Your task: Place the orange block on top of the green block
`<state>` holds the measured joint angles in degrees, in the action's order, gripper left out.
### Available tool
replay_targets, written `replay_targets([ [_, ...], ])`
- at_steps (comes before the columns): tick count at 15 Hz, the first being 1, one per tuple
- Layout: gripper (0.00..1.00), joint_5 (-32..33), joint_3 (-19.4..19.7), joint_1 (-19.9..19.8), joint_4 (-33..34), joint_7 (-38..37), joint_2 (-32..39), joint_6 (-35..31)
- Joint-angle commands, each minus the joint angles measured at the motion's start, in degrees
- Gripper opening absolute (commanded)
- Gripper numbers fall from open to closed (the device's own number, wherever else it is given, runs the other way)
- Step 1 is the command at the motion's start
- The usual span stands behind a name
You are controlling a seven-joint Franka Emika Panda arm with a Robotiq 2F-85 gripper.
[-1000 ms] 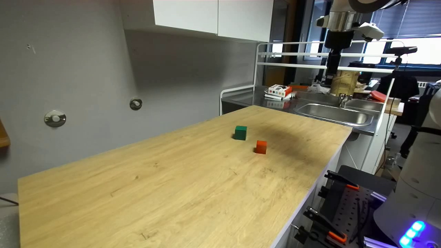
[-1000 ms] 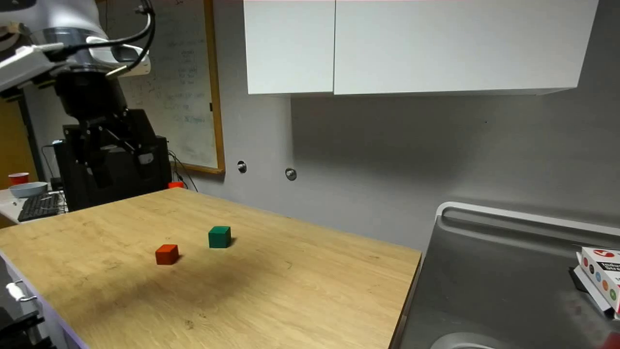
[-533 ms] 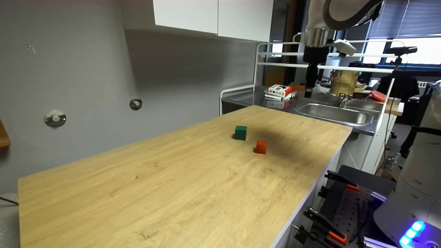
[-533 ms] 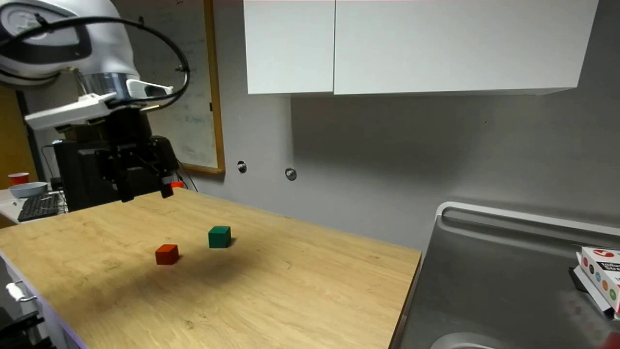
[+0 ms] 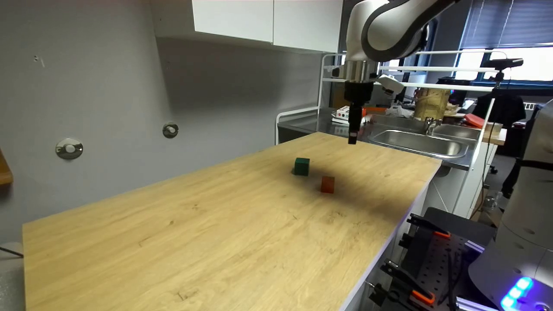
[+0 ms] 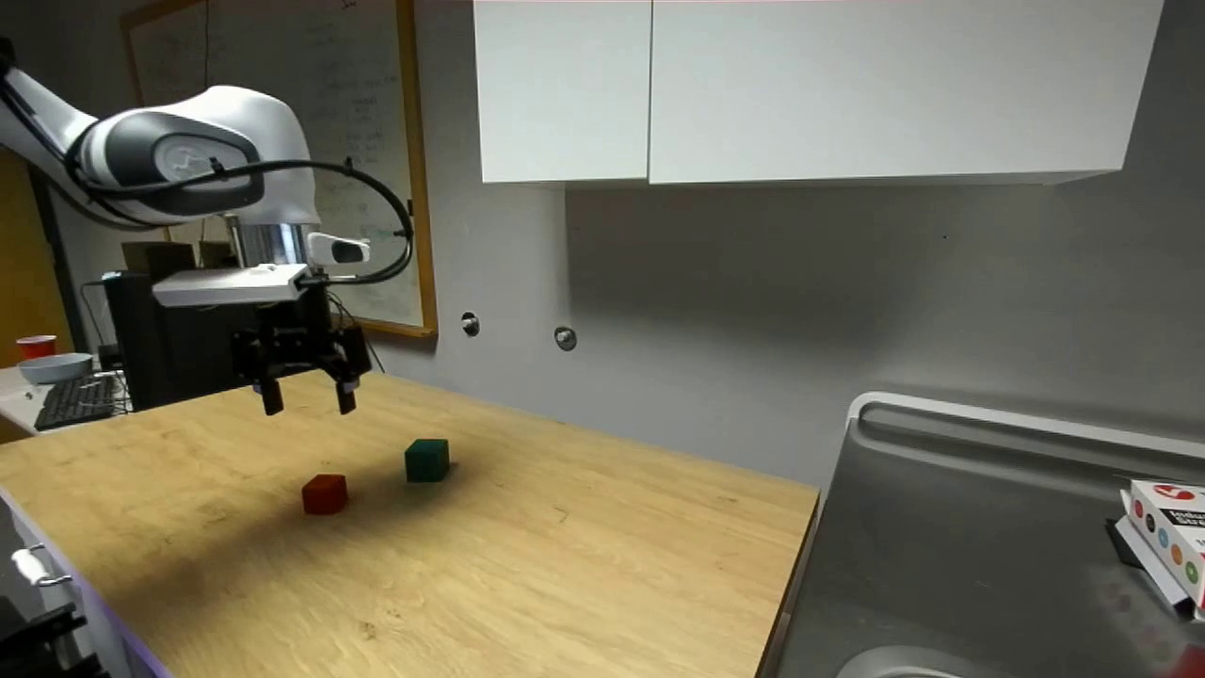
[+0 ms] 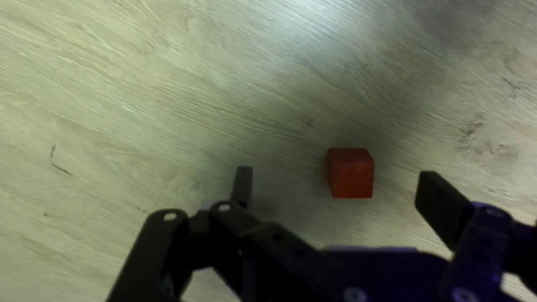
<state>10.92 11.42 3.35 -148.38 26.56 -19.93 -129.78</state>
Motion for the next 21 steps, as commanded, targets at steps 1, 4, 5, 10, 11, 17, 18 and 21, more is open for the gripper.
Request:
replay_targets([
  [1,1.00,-3.63,-1.23,0.04,4.68,3.38,9.52,-1.34],
  [4,1.00,-7.02,-2.26,-0.53,7.21,5.46,17.02,-2.03],
  [5,1.00,-8.10,-2.82,-0.77,8.27,6.11,19.27,-1.86],
  [10,1.00,-11.37,-6.97,-2.47,13.84,8.46,28.46,-0.20],
  [11,1.00,-11.39,-7.82,-2.85,14.79,8.75,29.75,0.08],
  [17,0.52,-10.34,-10.93,-5.36,18.97,9.82,34.84,1.81],
  [18,0.43,-10.12,-11.11,-5.70,19.41,9.85,35.06,2.21],
  [21,0.20,-9.17,-11.11,-6.39,20.34,9.60,34.20,3.50],
])
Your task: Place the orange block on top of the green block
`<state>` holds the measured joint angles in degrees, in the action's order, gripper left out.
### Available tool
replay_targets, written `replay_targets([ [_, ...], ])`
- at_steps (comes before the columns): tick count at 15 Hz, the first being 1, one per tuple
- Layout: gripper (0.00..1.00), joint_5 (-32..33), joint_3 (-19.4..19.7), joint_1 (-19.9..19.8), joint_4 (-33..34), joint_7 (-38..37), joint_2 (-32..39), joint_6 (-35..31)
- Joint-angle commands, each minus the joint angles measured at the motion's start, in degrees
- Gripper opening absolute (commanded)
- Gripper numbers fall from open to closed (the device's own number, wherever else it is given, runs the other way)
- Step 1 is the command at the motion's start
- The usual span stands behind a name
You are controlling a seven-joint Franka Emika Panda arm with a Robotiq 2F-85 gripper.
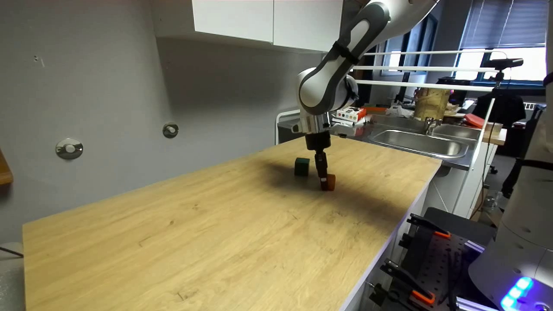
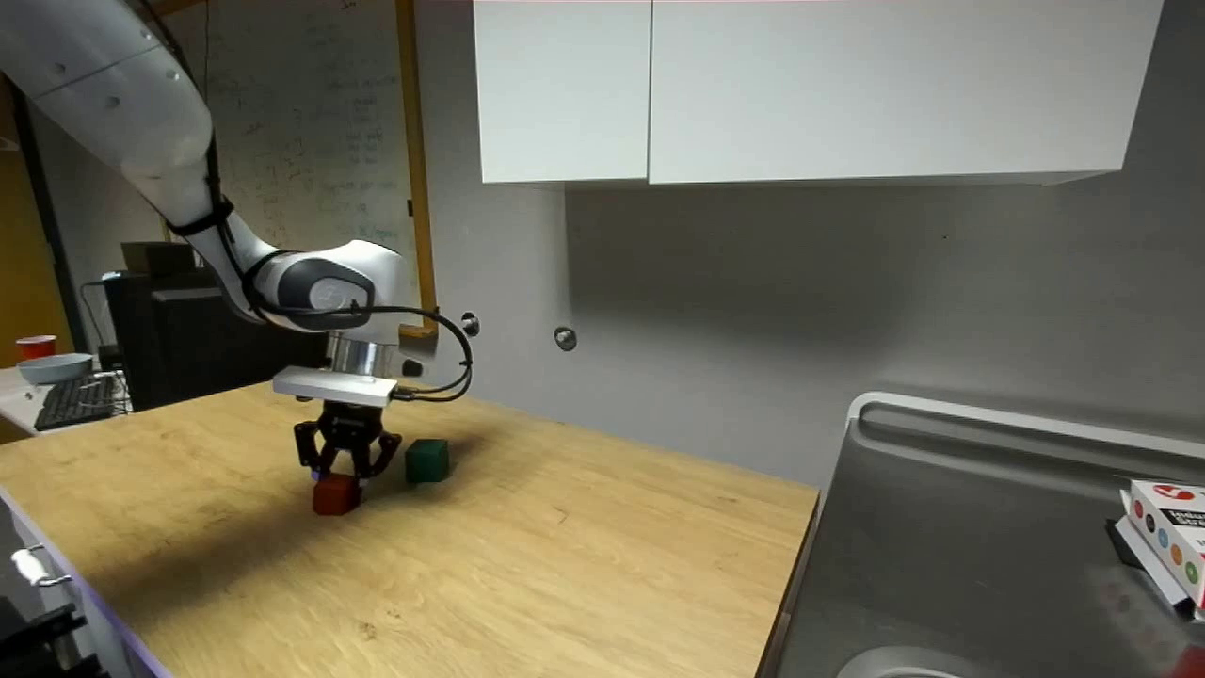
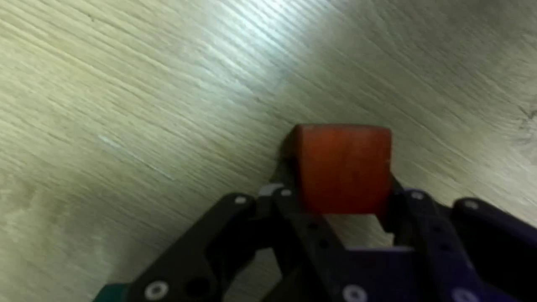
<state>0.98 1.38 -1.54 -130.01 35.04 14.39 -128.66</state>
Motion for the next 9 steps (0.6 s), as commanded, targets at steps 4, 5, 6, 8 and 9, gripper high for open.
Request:
replay_targets([
  [4,0.18,2.50,-0.74,-1.75,3.72,0.30,-2.22,4.22],
  [5,0.18,2.86,-0.65,-1.80,4.48,0.19,-2.88,4.72],
  [6,0.18,3.22,-0.57,-1.87,5.31,0.14,-3.27,5.09],
  [8,0.18,3.75,-0.50,-1.93,7.56,0.14,-4.03,6.31],
  [9,0.18,4.06,-0.51,-1.87,8.91,0.13,-4.21,6.94],
])
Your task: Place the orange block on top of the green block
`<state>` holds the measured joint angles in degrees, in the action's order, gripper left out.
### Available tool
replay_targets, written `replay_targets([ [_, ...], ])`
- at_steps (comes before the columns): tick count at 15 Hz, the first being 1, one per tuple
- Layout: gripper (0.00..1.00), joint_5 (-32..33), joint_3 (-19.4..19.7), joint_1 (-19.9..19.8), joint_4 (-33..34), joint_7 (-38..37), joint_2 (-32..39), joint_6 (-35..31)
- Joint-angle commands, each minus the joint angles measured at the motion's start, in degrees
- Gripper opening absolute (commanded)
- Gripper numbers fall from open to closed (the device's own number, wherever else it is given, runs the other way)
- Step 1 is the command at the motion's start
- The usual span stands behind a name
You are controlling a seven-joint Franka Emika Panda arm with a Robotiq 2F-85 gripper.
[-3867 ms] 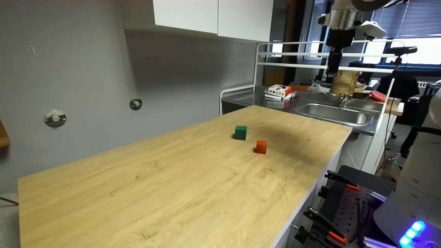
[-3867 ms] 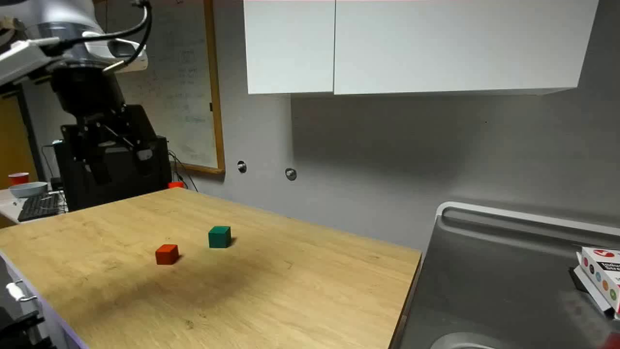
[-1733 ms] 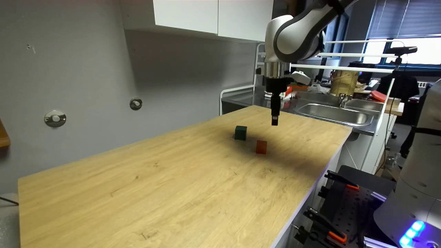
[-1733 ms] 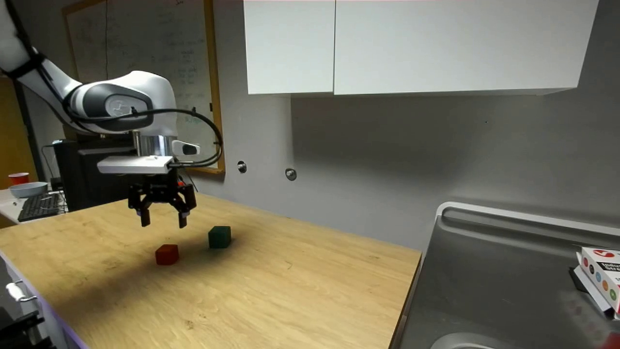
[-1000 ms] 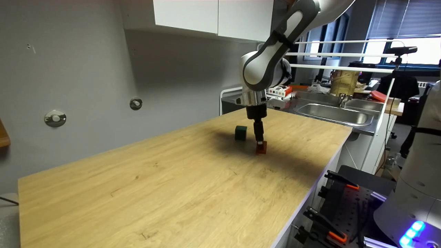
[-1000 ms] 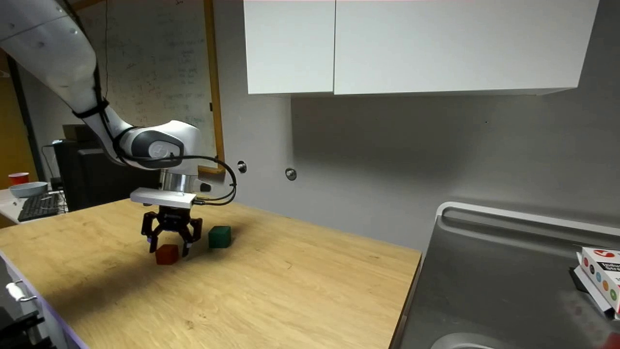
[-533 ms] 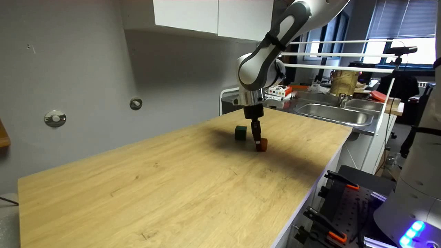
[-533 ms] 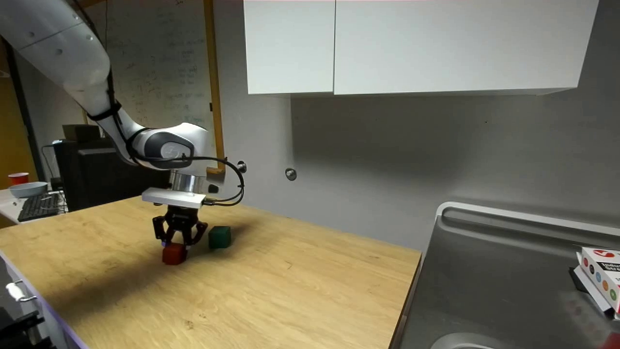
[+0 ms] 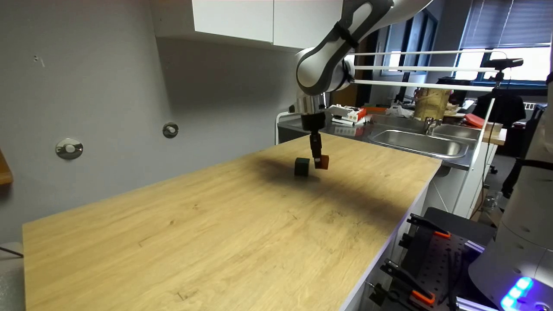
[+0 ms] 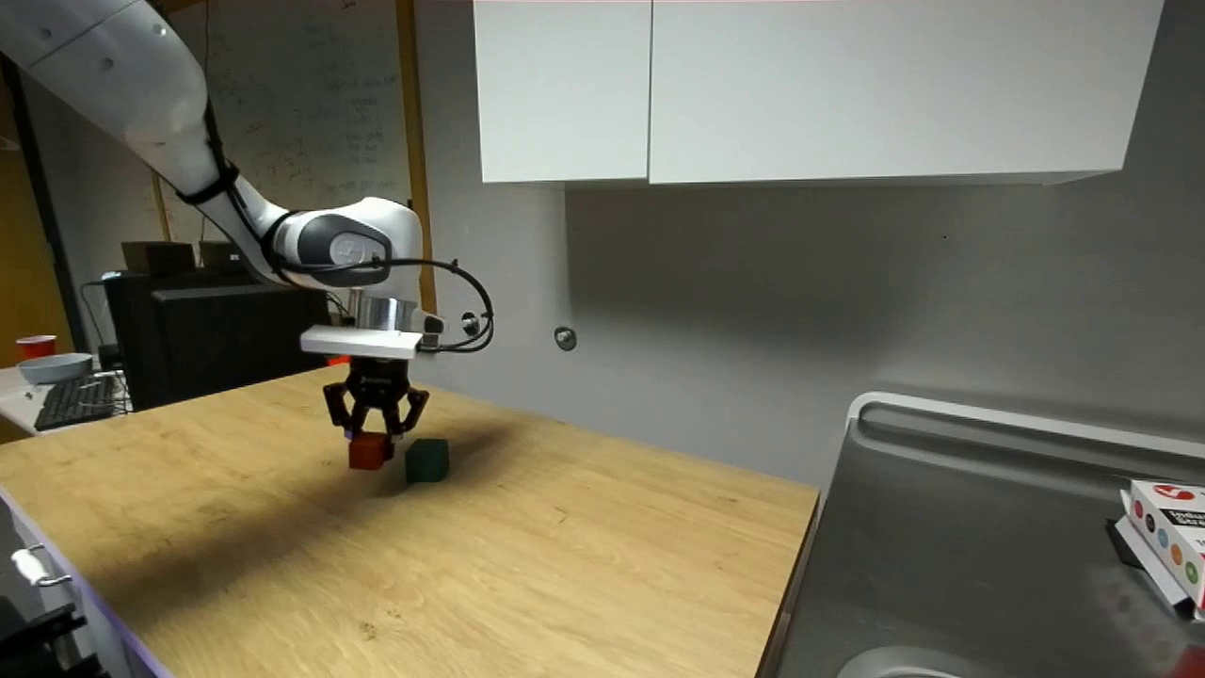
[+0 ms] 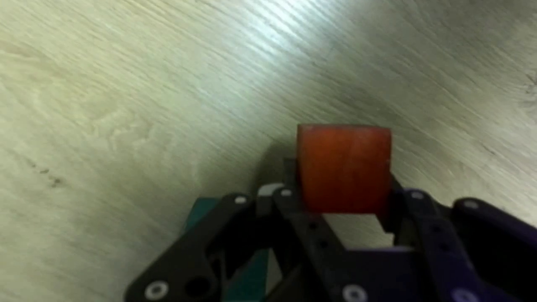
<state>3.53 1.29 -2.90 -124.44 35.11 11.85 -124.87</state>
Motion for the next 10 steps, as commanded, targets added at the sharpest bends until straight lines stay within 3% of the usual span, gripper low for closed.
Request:
replay_targets([
  [1,0.18,1.70,-0.45,-0.47,4.56,0.20,-1.76,3.70],
  [10,0.18,0.49,-1.83,-0.16,15.68,1.06,5.06,6.92],
])
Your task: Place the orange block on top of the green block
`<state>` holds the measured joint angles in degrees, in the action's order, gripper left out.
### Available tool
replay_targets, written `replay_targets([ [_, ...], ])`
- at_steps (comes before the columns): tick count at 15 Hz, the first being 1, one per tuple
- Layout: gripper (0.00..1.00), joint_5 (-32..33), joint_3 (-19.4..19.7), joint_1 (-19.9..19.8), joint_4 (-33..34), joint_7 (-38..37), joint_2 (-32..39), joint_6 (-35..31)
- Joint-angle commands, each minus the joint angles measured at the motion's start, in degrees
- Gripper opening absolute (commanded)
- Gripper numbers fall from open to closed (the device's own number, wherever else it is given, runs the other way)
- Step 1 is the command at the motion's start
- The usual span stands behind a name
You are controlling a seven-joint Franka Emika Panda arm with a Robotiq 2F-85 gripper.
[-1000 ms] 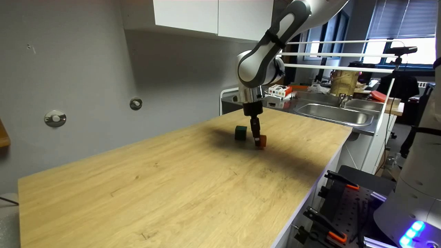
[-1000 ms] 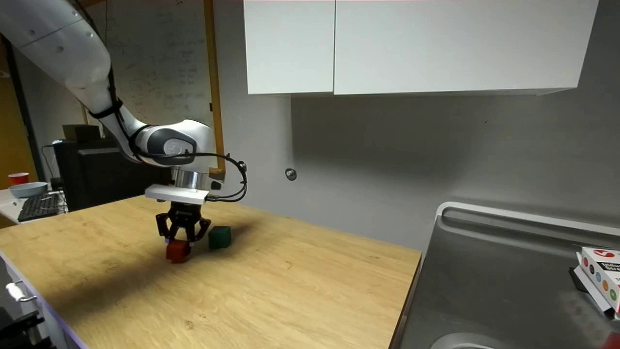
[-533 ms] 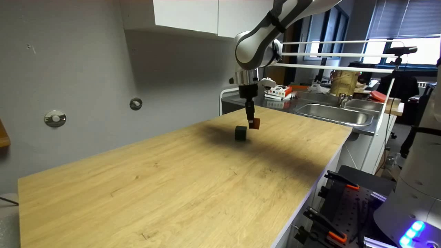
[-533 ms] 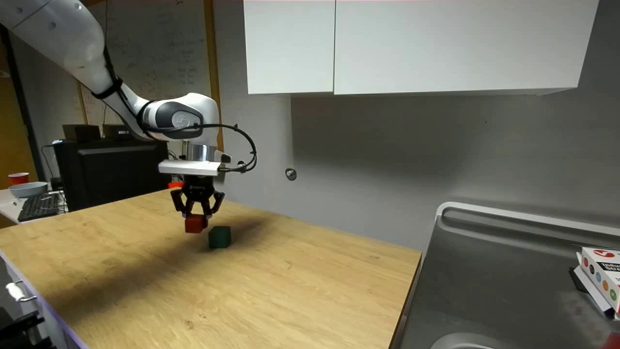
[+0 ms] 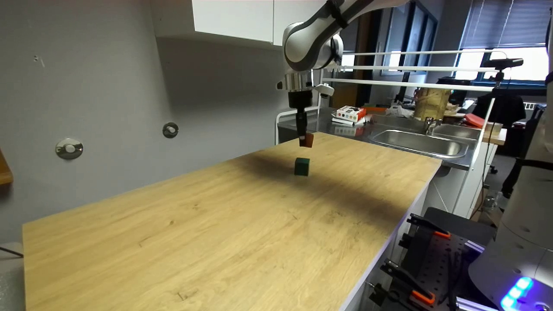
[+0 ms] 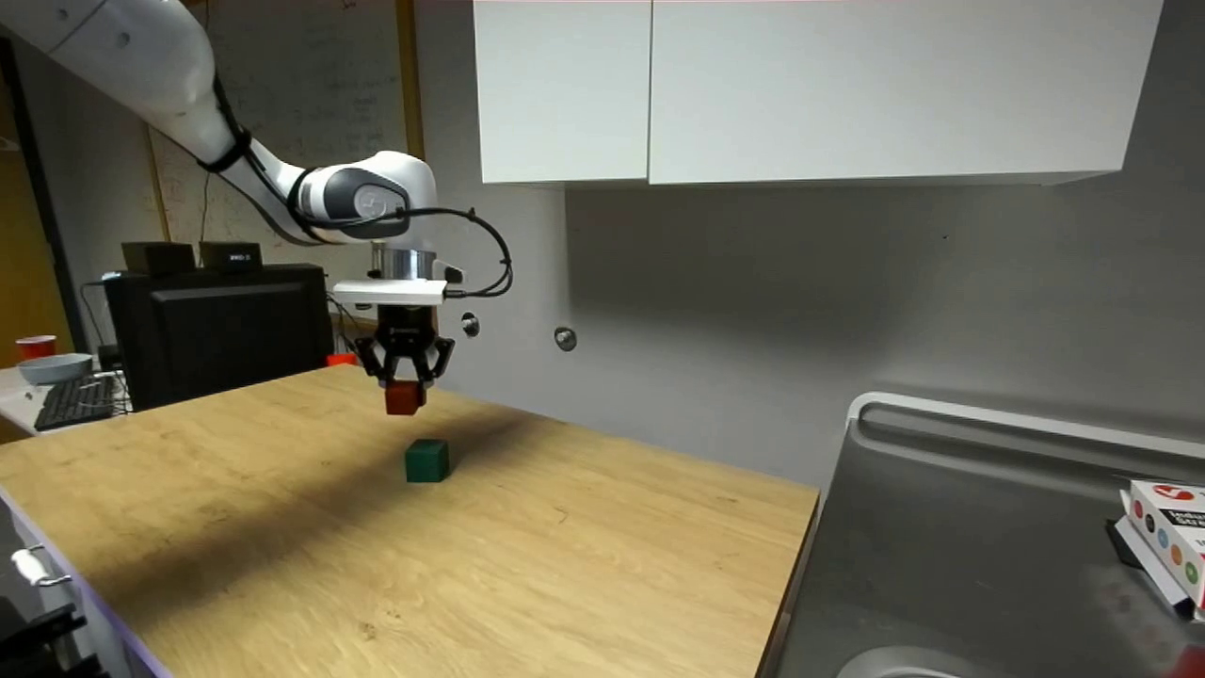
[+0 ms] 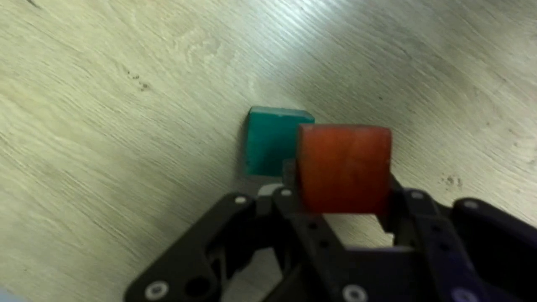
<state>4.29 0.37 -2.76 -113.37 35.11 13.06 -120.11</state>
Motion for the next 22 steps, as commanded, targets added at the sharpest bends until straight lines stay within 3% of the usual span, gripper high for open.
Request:
replay_targets([
  [1,0.18,-0.24,-1.08,-0.42,5.46,1.13,4.96,2.24],
  [14,0.18,-0.51,-1.32,-4.60,13.21,2.78,14.30,5.44],
  [15,0.38,-0.54,-1.40,-4.71,13.50,2.87,14.59,6.00],
  [16,0.68,-0.57,-1.46,-4.75,13.78,2.88,14.82,6.43],
  [18,0.73,-0.57,-1.56,-4.72,14.23,2.81,15.15,7.06],
  [21,0.98,-0.47,-1.73,-4.63,14.63,2.70,15.37,7.84],
  [22,1.00,-0.46,-1.78,-4.62,14.65,2.66,15.27,7.99],
])
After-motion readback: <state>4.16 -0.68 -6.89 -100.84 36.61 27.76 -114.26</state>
